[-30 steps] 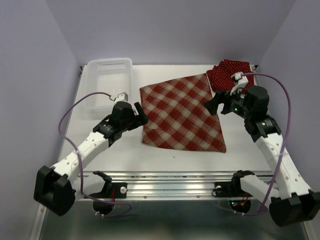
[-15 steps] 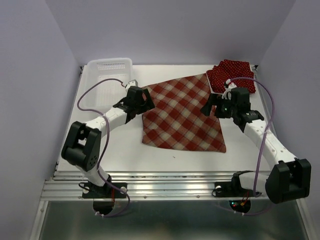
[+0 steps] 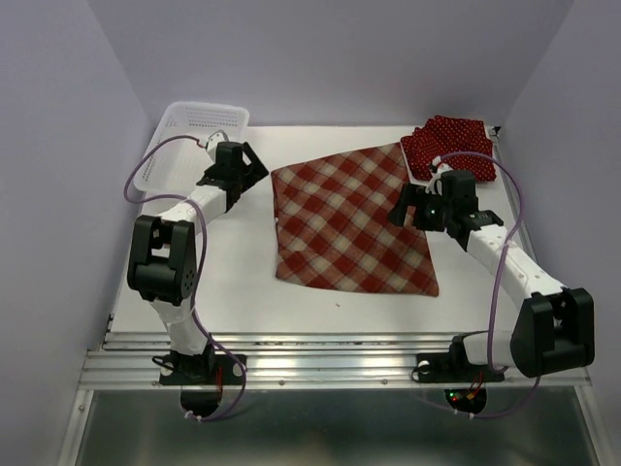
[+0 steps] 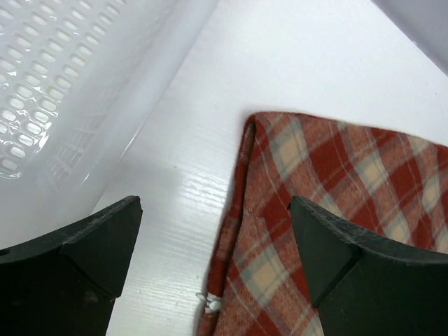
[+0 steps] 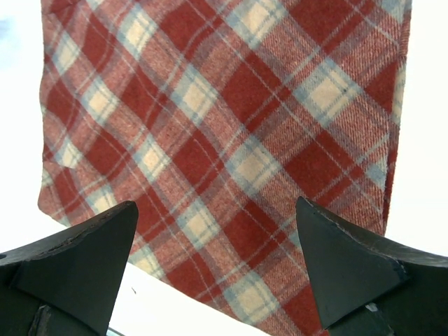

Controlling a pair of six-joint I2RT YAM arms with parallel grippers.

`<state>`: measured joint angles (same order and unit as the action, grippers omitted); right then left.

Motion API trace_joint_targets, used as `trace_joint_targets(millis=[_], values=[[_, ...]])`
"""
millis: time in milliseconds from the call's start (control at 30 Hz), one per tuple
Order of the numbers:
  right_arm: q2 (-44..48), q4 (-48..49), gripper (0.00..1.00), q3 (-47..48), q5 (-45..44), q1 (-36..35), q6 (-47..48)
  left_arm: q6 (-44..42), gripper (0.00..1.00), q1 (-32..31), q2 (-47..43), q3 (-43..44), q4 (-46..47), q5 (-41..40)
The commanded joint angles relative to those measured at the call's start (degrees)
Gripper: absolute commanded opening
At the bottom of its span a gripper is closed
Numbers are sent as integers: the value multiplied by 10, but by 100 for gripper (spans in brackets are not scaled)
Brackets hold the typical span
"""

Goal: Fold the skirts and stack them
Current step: Fold the skirt

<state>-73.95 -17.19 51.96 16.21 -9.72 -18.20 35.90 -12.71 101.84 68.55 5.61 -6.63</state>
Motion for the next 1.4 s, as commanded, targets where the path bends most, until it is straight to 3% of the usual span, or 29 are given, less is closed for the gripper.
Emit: trace_joint_targets(millis=[0, 200, 333, 567, 700, 867, 1167, 1200, 1267, 1300, 1367], values=[[-8, 27, 100, 24, -16, 0, 4, 12, 99, 13, 3, 33, -9, -40], [13, -6, 100, 20, -96, 0, -47, 19, 99, 24, -52, -7, -24, -1], [69, -55, 100, -6, -199, 0, -149, 10, 99, -30, -131, -76, -47, 29], [210, -180, 100, -54, -260, 0, -240, 35, 99, -86, -296, -219, -146, -23], [277, -242, 100, -110, -258, 0, -290, 78, 99, -119, -370, -320, -143, 18], [353, -316, 100, -167, -300, 0, -393, 139, 99, -135, -408, -430, -64, 85], [430, -305, 100, -230, -314, 0, -451, 149, 98, -150, -338, -447, -3, 101], [420, -304, 100, -228, -315, 0, -449, 148, 87, -151, -316, -446, 4, 120], [404, -299, 100, -230, -315, 0, -451, 145, 76, -154, -296, -444, 13, 142], [394, -296, 100, -233, -310, 0, -452, 146, 67, -162, -293, -445, 13, 144], [363, -290, 100, -238, -299, 0, -462, 153, 62, -166, -291, -453, 6, 135]])
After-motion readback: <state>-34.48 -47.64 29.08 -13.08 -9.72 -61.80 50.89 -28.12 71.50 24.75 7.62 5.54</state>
